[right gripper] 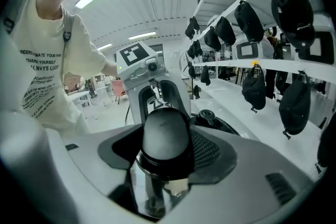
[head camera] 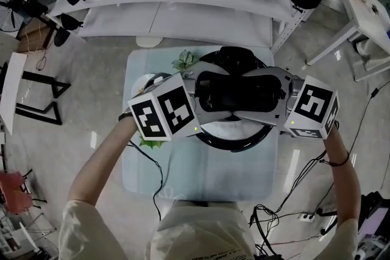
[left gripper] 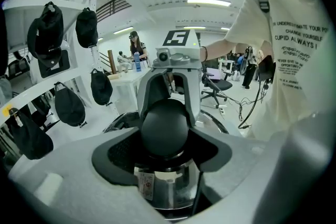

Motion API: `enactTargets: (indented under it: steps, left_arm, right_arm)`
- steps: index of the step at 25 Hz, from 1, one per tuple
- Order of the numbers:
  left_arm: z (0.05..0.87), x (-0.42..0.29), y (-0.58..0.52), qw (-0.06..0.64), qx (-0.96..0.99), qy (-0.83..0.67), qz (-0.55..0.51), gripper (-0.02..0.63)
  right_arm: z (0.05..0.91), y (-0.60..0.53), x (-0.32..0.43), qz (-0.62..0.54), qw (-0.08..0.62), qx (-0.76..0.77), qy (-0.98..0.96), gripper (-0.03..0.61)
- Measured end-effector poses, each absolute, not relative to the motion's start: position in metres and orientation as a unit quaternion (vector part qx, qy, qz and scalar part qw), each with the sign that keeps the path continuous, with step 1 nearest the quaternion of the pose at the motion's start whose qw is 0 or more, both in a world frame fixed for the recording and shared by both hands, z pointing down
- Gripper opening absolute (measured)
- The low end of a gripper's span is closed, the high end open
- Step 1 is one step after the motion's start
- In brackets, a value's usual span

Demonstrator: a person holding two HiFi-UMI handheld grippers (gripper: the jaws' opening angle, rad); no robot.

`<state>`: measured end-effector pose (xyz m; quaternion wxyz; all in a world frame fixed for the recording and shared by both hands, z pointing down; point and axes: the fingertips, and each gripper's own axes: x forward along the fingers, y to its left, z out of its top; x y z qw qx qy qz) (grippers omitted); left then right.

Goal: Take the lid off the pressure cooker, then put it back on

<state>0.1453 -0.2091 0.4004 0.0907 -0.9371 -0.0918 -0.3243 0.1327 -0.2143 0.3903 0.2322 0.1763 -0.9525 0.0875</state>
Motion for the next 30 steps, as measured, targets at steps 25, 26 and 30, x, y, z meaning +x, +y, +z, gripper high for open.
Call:
enactTargets:
  steps: [25, 26, 30]
  left_arm:
    - [0.397, 0.143, -0.211, 0.085, -0.938, -0.101, -0.32, 0.272]
    - [0.396, 0.143, -0.211, 0.084, -0.939, -0.101, -0.319, 0.27]
    - [0.391, 0.145, -0.212, 0.084, -0.939, -0.102, -0.318, 0.27]
  right_arm:
    - [0.387, -0.216, 0.129, 0.097, 0.245, 0.171, -0.949, 0.276]
    - [0.386, -0.216, 0.13, 0.098, 0.245, 0.17, -0.949, 0.276]
    - [0.381, -0.217, 0.131, 0.1, 0.241, 0.169, -0.95, 0.276]
